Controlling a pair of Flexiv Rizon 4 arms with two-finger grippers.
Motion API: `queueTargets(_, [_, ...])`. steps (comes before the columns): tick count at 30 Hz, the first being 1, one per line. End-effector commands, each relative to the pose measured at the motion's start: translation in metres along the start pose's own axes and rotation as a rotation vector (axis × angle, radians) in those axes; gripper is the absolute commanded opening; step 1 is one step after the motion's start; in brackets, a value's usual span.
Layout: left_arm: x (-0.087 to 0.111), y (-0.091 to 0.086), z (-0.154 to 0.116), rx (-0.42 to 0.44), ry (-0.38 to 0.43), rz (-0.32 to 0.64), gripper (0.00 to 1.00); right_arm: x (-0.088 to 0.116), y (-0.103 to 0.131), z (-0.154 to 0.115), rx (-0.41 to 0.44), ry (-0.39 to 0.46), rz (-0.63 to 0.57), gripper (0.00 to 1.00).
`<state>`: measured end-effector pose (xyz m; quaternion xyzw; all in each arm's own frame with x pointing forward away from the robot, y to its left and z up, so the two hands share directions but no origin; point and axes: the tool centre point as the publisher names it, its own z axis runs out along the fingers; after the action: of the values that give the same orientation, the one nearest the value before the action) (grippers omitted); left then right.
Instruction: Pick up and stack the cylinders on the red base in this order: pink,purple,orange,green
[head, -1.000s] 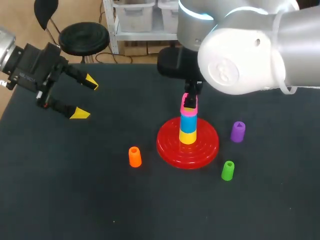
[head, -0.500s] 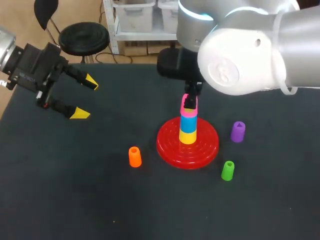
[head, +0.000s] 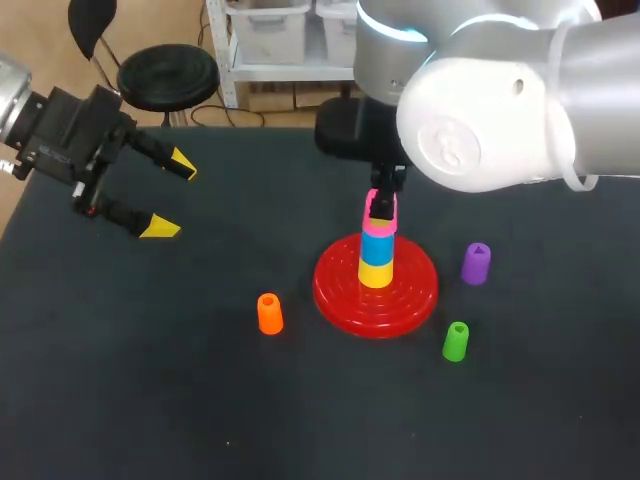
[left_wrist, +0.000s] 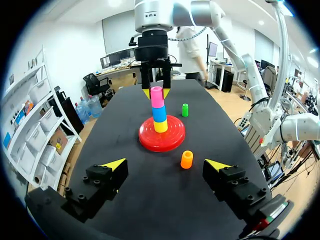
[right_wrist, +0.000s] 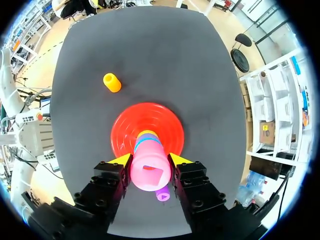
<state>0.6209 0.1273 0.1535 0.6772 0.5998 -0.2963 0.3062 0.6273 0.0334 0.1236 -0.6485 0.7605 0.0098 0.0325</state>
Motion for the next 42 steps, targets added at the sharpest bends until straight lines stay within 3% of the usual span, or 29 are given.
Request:
queueTargets(1, [0.001, -0.001, 0.000, -0.004, -0.002, 0.003, 1.00, 0.002, -0.002, 0.004, -0.005, -0.006, 0.001, 0.00])
queueTargets(42, [0.001, -0.001, 0.000, -0.004, -0.002, 0.003, 1.00, -0.003, -0.013, 0.021, -0.065, -0.012, -0.013, 0.00])
